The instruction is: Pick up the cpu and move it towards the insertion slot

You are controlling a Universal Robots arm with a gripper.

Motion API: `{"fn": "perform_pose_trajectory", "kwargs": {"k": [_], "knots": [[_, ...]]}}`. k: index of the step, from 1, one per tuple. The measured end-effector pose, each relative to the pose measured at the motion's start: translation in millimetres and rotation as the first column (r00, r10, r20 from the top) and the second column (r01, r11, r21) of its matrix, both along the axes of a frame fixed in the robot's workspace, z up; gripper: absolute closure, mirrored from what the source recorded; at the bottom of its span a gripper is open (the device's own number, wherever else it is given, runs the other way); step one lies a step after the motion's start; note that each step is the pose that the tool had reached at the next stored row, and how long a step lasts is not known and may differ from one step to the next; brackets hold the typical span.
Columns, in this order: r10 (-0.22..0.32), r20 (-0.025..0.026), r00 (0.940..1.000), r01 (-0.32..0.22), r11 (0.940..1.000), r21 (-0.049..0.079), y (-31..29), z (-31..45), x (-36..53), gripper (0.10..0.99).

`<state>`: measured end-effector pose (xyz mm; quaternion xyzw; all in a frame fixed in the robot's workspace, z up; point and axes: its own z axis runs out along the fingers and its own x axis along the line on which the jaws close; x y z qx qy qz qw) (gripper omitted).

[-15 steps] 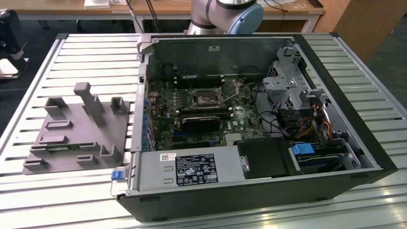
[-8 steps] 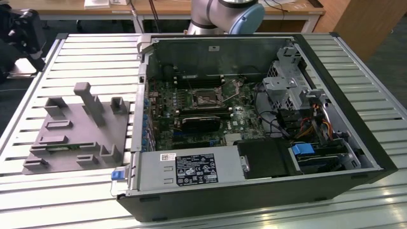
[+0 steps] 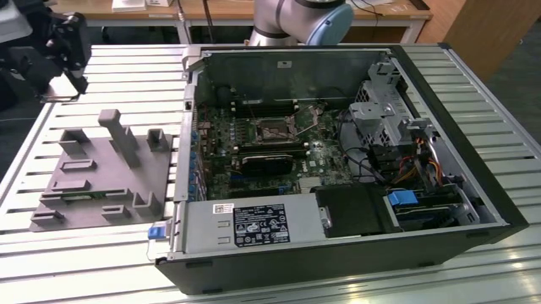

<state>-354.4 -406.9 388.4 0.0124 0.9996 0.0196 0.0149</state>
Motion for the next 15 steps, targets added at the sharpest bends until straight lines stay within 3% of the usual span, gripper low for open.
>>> {"fn": "perform_pose_trajectory", "kwargs": {"k": [15], "knots": [[0.000, -0.0007, 1.0000, 0.000, 1.0000, 0.000, 0.0, 0.1, 68.1, 0.553]]}}
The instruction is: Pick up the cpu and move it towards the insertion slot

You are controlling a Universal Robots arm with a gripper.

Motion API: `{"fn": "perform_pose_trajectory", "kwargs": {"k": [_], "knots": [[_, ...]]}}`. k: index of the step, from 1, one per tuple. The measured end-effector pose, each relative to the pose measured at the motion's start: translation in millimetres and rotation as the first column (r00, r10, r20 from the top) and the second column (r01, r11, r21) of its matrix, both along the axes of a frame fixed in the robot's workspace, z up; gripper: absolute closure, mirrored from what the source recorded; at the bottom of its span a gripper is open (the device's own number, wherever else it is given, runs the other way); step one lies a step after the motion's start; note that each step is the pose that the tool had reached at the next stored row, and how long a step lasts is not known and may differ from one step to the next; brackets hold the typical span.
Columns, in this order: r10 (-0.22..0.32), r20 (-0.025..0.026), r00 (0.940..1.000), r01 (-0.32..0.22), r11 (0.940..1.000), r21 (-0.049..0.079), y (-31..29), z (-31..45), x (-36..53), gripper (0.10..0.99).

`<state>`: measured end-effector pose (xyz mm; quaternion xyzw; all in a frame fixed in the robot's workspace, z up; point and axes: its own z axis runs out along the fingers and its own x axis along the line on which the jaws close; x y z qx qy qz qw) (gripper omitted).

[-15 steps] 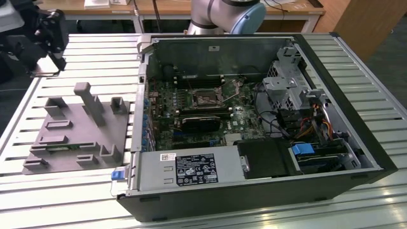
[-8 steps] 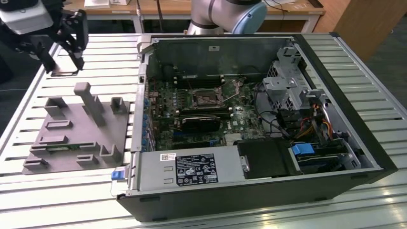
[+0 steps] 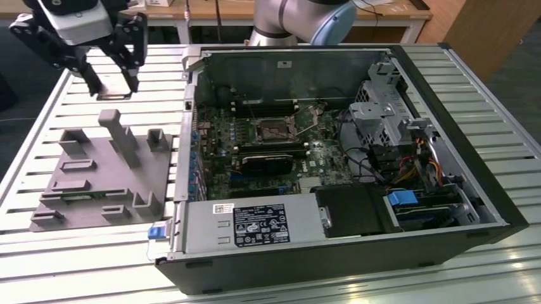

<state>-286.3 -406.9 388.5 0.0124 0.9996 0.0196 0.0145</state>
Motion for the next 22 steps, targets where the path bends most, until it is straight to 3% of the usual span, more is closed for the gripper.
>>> {"fn": "perform_pose_trajectory", "kwargs": {"k": [22], "knots": [[0.000, -0.0006, 1.0000, 0.000, 1.0000, 0.000, 0.0, 0.0, 99.9, 0.553]]}}
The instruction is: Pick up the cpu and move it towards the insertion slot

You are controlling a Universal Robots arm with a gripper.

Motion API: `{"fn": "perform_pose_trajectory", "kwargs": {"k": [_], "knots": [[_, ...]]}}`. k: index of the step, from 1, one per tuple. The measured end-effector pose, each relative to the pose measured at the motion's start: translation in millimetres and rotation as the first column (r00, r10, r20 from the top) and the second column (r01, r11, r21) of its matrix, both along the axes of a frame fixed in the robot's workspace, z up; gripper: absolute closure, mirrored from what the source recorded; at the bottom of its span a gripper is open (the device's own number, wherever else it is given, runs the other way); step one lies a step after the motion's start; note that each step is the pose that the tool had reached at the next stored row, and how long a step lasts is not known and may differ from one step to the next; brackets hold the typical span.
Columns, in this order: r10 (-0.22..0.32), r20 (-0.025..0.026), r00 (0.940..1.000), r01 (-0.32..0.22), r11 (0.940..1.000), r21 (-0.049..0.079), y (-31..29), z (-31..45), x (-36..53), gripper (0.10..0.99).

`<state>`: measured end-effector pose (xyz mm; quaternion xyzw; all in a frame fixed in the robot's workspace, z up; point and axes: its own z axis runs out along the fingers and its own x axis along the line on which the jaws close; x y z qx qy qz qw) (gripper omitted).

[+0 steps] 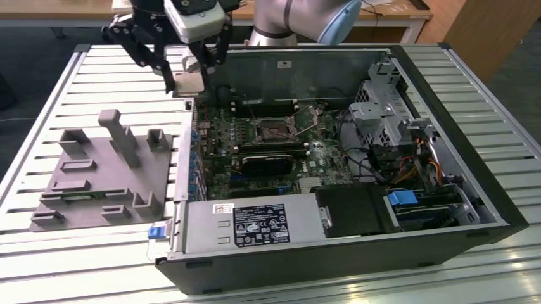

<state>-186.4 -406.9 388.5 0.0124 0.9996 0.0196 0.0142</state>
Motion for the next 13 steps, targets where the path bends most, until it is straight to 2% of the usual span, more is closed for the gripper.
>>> {"fn": "perform_pose_trajectory", "kwargs": {"k": [13], "knots": [[0.000, -0.0005, 1.0000, 0.000, 1.0000, 0.000, 0.0, 0.0, 59.1, 0.553]]}}
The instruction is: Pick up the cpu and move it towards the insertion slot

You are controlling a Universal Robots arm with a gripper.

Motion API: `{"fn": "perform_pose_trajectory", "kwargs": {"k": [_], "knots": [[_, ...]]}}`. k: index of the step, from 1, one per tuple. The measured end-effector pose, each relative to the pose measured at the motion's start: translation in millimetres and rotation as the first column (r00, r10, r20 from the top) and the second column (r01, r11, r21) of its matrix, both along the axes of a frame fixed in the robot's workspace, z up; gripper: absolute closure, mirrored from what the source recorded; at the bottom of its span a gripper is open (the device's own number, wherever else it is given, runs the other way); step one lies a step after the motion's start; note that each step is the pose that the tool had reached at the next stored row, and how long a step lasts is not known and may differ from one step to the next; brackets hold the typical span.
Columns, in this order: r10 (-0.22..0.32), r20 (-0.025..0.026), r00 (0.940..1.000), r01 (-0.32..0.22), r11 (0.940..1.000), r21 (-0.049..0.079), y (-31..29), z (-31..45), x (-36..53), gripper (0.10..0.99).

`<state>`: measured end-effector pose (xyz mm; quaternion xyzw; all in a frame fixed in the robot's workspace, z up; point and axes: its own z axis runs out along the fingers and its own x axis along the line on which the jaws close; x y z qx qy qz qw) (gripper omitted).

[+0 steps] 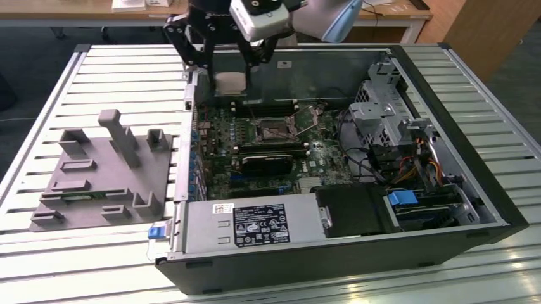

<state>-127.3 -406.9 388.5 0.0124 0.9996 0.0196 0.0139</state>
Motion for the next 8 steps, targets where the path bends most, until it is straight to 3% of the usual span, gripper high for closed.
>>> {"fn": "perform_pose_trajectory", "kwargs": {"k": [8], "knots": [[0.000, -0.0005, 1.0000, 0.000, 1.0000, 0.000, 0.0, 0.0, 36.7, 0.553]]}}
